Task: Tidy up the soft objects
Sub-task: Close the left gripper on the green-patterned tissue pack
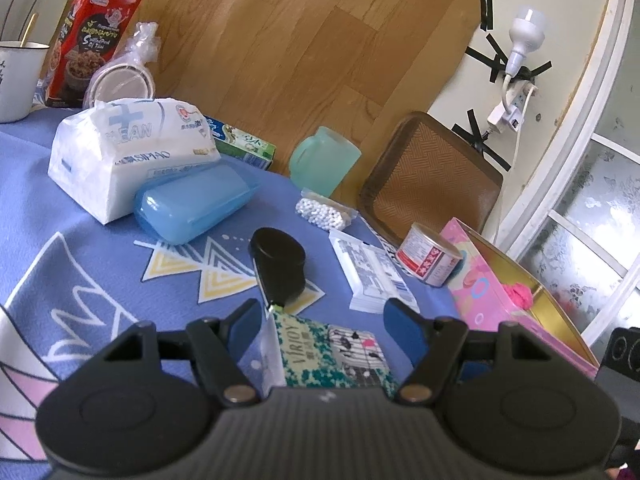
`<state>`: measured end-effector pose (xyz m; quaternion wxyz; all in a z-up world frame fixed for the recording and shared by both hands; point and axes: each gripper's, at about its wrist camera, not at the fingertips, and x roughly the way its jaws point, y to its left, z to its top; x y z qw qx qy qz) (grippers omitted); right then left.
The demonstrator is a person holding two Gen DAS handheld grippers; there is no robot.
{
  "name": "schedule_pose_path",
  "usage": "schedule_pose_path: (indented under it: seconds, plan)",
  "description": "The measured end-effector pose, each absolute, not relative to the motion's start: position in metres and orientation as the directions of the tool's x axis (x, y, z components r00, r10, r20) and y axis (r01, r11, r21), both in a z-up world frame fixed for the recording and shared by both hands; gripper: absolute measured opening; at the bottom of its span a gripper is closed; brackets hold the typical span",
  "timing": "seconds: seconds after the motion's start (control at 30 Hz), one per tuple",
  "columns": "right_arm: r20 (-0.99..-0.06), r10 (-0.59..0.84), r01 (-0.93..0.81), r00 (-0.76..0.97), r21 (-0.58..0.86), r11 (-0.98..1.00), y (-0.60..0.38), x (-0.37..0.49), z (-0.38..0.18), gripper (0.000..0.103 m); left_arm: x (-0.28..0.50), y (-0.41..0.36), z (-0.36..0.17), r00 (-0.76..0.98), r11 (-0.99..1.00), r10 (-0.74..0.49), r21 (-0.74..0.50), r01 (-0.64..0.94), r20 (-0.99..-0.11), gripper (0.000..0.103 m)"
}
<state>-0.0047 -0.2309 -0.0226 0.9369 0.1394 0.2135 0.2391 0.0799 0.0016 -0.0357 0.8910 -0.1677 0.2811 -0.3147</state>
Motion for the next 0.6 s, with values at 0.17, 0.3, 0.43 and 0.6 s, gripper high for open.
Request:
schedule_pose_path:
  seconds: [0.17,0.3,0.43,0.6]
  plan:
    - [-0.348,0.498,-0.379,0.794,0.357,0.854,-0.230,-0.003,-0.023,0.059,0.080,0.002,-0.036,0.634,0.738,-0.664,-0.481,0.473,-0.396,0.069]
    - [-0.354,0.489,-0.370,0.797,0.354,0.859,-0.228,-0.003,-0.023,0.060,0.080,0.003,-0.036,0.630,0.737,-0.666,-0.482,0.474,-0.399,0.069]
    - [-0.380,0.467,-0.349,0.798,0.340,0.873,-0.226,-0.001,-0.024,0.068,0.077,0.006,-0.035,0.632,0.737,-0.666,-0.482,0.474,-0.397,0.069]
    - [-0.443,0.452,-0.348,0.774,0.299,0.889,-0.215,0.005,-0.026,0.068,0.077,0.011,-0.038,0.606,0.720,-0.683,-0.513,0.468,-0.407,0.069]
